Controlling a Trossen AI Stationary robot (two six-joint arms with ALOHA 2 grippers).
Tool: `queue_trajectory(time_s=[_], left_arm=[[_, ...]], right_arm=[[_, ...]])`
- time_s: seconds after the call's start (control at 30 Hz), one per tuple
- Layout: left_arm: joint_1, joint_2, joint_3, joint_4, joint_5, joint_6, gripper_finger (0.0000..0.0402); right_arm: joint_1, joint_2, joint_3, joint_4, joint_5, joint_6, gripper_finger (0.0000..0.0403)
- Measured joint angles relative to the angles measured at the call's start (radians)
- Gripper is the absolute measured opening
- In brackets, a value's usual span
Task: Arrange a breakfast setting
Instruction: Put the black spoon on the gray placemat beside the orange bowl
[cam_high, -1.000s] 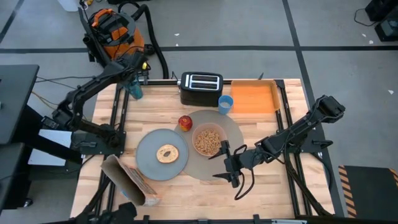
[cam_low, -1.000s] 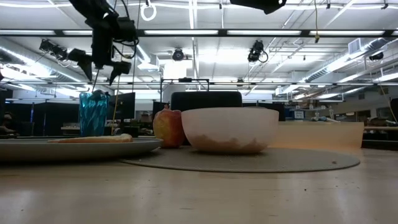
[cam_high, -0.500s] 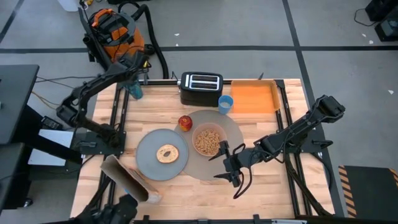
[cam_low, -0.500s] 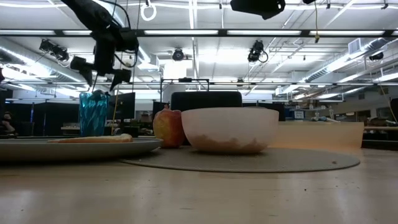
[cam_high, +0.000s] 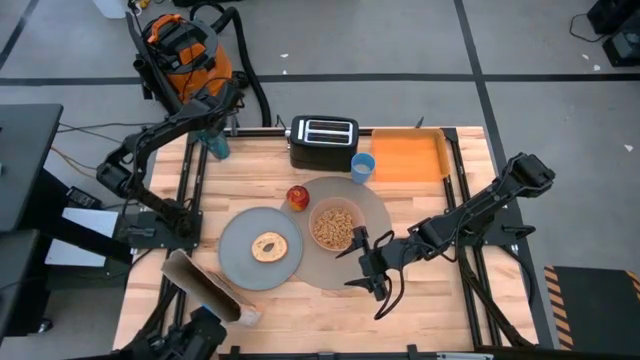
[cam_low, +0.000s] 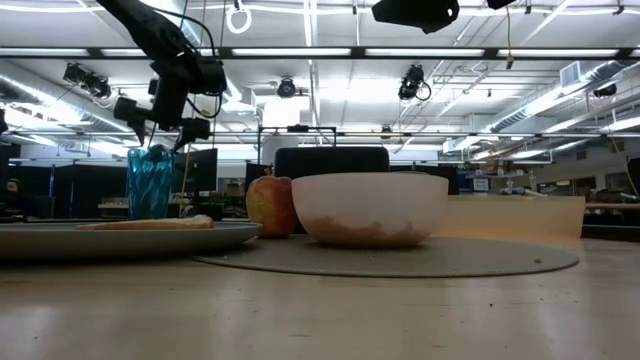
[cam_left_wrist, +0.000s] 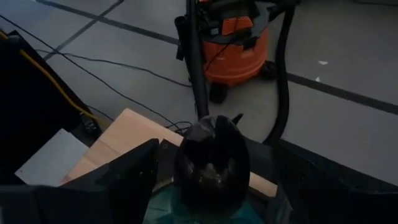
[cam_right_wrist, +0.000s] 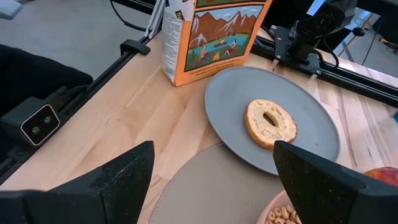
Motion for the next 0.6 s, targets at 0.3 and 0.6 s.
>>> queue_trajectory(time_s=[0.3,0.6], left_arm=[[0.011,0.072,0.0,0.019,-0.018,-0.029,0.0314],[0.018,0.097,0.0,0.025,-0.04,-0.05,0.0313]], right_arm=[[0.001,0.0,0.0,0.0,-0.001,-0.003,0.0336],[0.001,0.0,0.0,-0.003,-0.002,-0.008,0.0336]])
